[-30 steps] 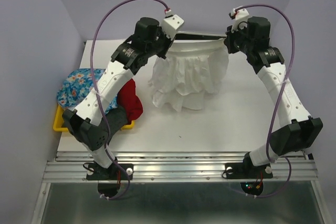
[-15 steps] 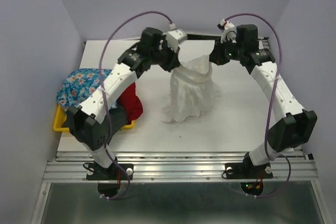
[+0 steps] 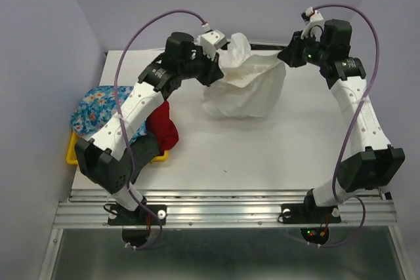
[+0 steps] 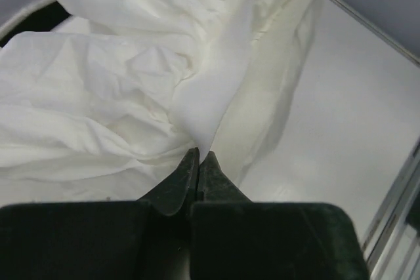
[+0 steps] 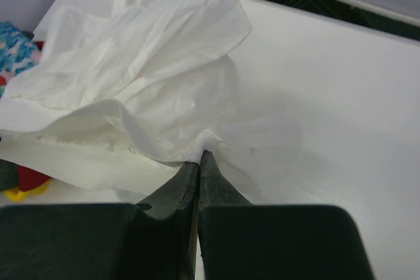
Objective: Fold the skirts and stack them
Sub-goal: Flatten the skirt out
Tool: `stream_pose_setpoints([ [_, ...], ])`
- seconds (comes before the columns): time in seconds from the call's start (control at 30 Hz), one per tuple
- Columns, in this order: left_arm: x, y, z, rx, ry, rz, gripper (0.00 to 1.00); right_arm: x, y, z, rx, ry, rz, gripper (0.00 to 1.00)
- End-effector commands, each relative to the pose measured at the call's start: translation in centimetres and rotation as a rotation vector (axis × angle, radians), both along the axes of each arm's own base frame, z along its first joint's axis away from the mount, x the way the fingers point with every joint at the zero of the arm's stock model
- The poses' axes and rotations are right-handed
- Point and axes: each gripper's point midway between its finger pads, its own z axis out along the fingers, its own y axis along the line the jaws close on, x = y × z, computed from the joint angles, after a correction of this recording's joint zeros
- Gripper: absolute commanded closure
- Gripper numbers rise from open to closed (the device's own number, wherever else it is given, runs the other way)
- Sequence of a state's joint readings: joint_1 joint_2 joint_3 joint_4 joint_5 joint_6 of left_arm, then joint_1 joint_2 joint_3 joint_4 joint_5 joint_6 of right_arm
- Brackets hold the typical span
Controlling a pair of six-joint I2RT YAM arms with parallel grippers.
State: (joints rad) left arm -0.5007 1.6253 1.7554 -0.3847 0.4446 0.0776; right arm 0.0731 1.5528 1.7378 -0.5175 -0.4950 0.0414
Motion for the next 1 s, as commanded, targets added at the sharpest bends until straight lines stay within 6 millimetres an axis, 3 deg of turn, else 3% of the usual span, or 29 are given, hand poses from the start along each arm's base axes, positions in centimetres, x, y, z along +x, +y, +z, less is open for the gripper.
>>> stream_pose_setpoints([
  [0.0,-4.3,-0.7,2.1,0.004,-0.105,-0.100,1.00,-3.6,2.8,-0.9,-0.005,0.017,0.119,0.99],
  [0.1,-3.5,0.4,1.7,0.021,-0.103,-0.009,1.00,-3.7,2.4,-1.0,-0.016,0.023,0.093,0.99],
  [0.23,-1.7,2.2,3.7,-0.014,-0.108,0.105,1.00,-3.1,0.5,0.4,-0.082,-0.035,-0.009,0.99],
  [0.33,-1.5,2.2,4.4,-0.037,-0.109,0.103,1.00,-2.7,-0.7,1.5,-0.105,-0.068,-0.076,0.99],
  [0.4,-1.2,1.8,3.7,-0.034,-0.090,0.095,1.00,-1.9,-1.6,1.6,-0.129,-0.078,-0.128,0.99],
  [0.5,0.0,1.5,2.7,-0.015,-0.076,0.110,1.00,0.0,-2.1,0.0,-0.162,-0.060,-0.164,0.99],
  [0.6,2.4,1.1,1.4,0.009,-0.062,0.149,1.00,2.5,-2.1,-2.3,-0.175,-0.034,-0.178,0.99],
  [0.67,4.7,0.9,0.4,0.001,-0.030,0.171,1.00,4.8,-1.7,-3.9,-0.175,-0.012,-0.172,0.99],
  [0.7,6.1,0.3,-1.6,0.008,0.013,0.158,1.00,5.7,-1.6,-4.3,-0.175,-0.008,-0.173,0.99],
  [0.73,7.4,0.0,-0.3,-0.013,-0.012,0.163,1.00,6.7,-1.6,-4.4,-0.177,-0.021,-0.178,0.99],
  [0.77,8.5,0.0,-0.4,-0.016,-0.018,0.172,1.00,7.9,-1.5,-4.6,-0.177,-0.023,-0.184,0.99],
  [0.8,11.1,0.0,-2.7,0.006,0.001,0.198,1.00,10.2,-2.0,-5.1,-0.173,-0.026,-0.206,0.99],
  [0.83,12.7,0.2,-2.7,0.010,-0.022,0.217,1.00,11.7,-2.7,-5.0,-0.169,-0.034,-0.228,0.99],
  [0.87,14.5,0.4,0.2,-0.022,-0.104,0.238,1.00,13.3,-3.4,-4.9,-0.163,-0.043,-0.254,0.99],
  [0.9,17.6,0.9,-1.6,-0.017,-0.109,0.273,1.00,16.3,-4.6,-4.0,-0.136,-0.078,-0.298,0.99],
  [0.93,19.0,1.3,2.3,-0.068,-0.204,0.293,1.00,17.8,-5.6,-3.2,-0.131,-0.107,-0.330,0.99],
  [0.97,20.5,1.6,3.6,-0.099,-0.259,0.315,1.00,19.1,-6.3,-2.4,-0.090,-0.126,-0.361,0.99],
])
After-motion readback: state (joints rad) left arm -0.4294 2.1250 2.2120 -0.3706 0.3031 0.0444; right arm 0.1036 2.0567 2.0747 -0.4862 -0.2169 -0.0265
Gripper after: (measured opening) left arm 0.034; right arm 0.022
